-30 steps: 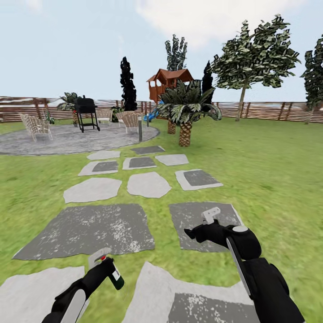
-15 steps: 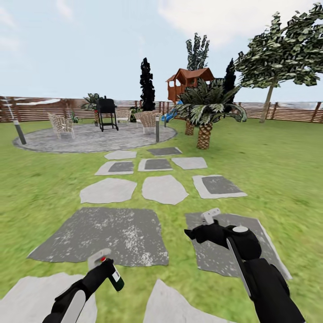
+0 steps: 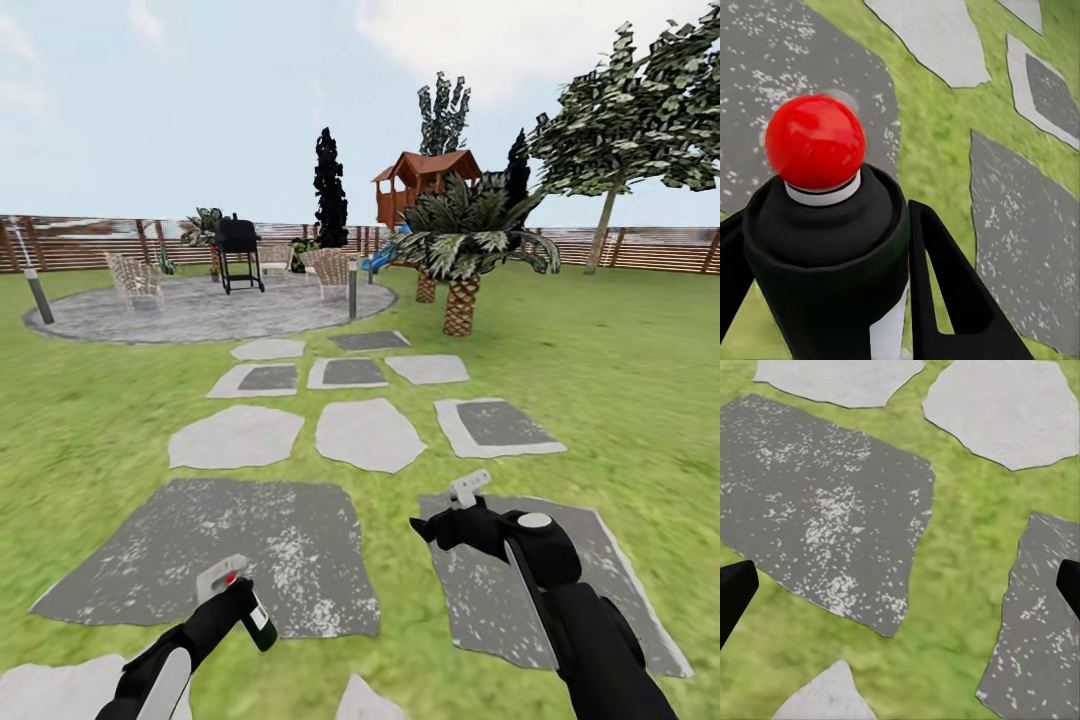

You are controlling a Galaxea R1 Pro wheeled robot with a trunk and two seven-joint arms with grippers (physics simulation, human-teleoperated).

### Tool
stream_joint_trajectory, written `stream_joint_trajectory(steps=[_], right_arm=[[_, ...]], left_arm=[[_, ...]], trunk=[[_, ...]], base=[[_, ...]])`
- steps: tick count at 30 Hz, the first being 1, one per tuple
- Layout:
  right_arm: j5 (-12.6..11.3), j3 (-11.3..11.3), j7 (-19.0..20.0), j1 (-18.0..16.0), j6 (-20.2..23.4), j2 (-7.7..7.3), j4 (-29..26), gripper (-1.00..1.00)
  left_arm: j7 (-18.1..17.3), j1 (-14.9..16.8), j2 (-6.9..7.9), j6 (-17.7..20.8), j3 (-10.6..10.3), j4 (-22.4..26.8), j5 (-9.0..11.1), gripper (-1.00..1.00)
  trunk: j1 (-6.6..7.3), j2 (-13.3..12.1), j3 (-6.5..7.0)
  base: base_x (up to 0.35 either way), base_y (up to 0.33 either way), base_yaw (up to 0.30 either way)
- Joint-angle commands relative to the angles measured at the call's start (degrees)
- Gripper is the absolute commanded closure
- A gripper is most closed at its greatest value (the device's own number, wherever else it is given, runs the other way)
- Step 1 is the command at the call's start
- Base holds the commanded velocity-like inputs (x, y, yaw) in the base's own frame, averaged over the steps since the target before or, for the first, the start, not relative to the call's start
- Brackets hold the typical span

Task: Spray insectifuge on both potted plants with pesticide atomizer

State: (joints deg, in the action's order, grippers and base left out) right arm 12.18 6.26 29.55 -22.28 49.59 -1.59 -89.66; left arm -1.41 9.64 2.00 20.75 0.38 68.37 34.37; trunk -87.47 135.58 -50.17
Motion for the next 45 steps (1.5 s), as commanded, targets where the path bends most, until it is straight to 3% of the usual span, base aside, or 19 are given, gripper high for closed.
stream_joint_trajectory(steps=[1, 12, 45], right_arm=[[0.6, 0.1, 0.4, 0.0, 0.1, -0.04, 0.4, -1.0], [0.7, 0.0, 0.1, 2.0, 1.1, -0.17, 7.3, -1.0], [0.7, 0.0, 0.1, 2.1, 1.1, -0.17, 7.6, -1.0]], left_arm=[[-0.1, 0.0, -0.01, 0.3, 0.0, 0.0, 0.3, 1.0], [-0.5, 0.0, -0.03, 0.3, -1.2, -0.4, 0.5, 1.0], [0.2, 0.0, -0.02, 0.1, -1.1, -1.1, 0.3, 1.0]], trunk=[[-0.02, 0.0, -0.06], [-0.02, 0.0, -0.06], [-0.02, 0.0, -0.06]], base=[[0.339, 0.0, 0.001], [0.339, 0.005, 0.0], [0.338, 0.103, 0.0]])
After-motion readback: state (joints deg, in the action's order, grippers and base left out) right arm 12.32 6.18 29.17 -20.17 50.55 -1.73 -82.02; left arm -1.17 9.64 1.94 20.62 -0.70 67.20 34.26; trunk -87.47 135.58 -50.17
